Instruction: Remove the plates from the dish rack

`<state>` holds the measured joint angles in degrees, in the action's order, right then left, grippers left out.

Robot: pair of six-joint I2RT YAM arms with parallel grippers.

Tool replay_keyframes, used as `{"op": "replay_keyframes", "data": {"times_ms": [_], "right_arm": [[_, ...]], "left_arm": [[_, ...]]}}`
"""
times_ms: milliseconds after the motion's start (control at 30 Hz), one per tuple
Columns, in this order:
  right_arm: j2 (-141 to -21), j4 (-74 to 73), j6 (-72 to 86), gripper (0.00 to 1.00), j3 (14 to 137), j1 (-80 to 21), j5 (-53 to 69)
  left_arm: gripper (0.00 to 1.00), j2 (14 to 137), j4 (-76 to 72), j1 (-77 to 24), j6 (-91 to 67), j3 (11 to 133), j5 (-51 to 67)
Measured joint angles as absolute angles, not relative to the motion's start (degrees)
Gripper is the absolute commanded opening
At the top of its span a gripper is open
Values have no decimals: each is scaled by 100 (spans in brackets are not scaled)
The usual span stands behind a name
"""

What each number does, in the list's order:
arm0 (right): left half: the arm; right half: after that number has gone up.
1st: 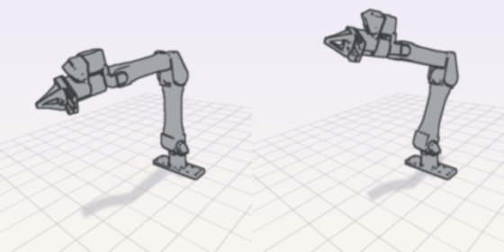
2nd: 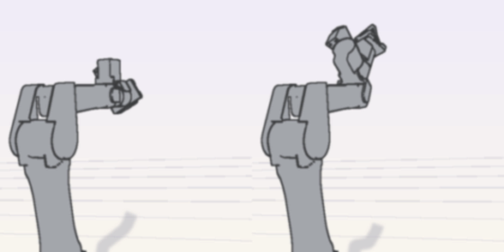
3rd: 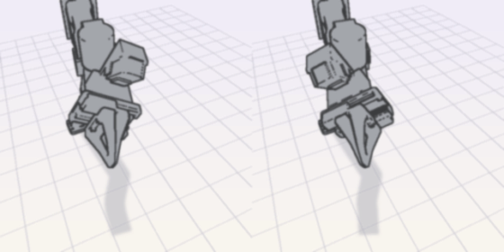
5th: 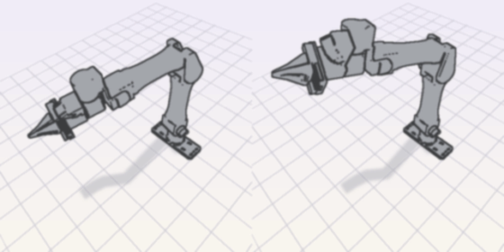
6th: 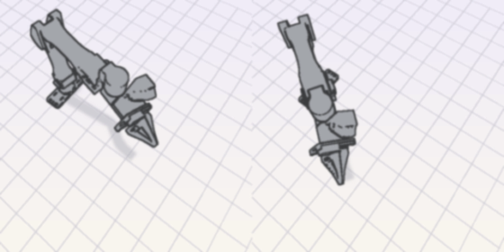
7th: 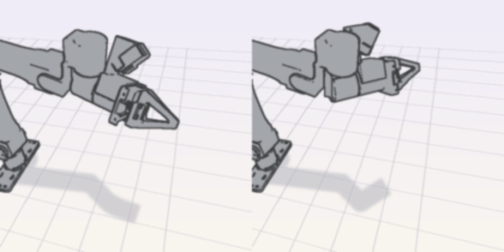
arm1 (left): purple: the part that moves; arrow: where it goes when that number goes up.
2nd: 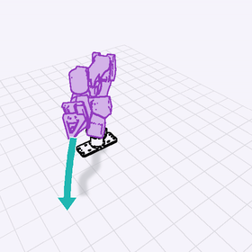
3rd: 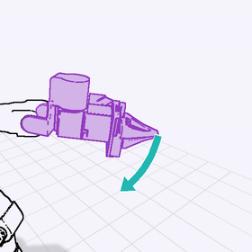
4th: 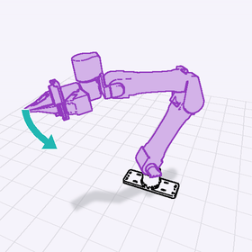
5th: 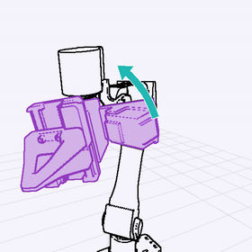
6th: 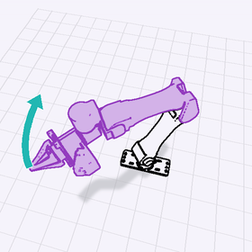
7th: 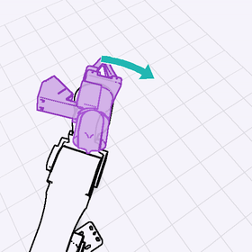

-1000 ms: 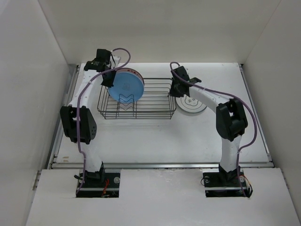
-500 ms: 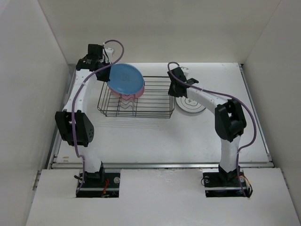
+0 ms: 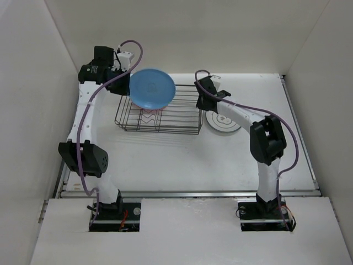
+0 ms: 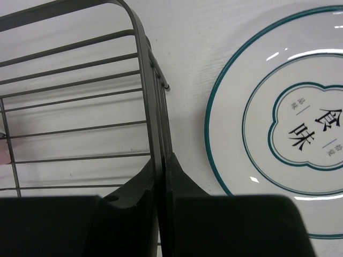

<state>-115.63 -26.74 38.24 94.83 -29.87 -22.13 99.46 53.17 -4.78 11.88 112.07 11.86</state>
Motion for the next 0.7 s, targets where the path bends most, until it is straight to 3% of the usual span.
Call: {"op": "replay_keyframes", "data": {"times_ms": [167, 300, 500, 700], "right_arm": [[-11911, -2742, 3795, 0, 10042, -2969, -2250], [-12154, -2700, 3767, 0, 10315, -2869, -2121], [-12189, -2650, 3697, 0, 10326, -2799, -1994], [-12182, -2569, 3664, 0, 10228, -2799, -2008]], "left_arm": [[0, 9946, 6576, -401, 2145, 11469, 2215], [0, 9915, 7102, -408, 3124, 10792, 2484], [0, 9878, 7336, -670, 3627, 9000, 1892], [0, 9878, 7181, -954, 3494, 8309, 1286]]}}
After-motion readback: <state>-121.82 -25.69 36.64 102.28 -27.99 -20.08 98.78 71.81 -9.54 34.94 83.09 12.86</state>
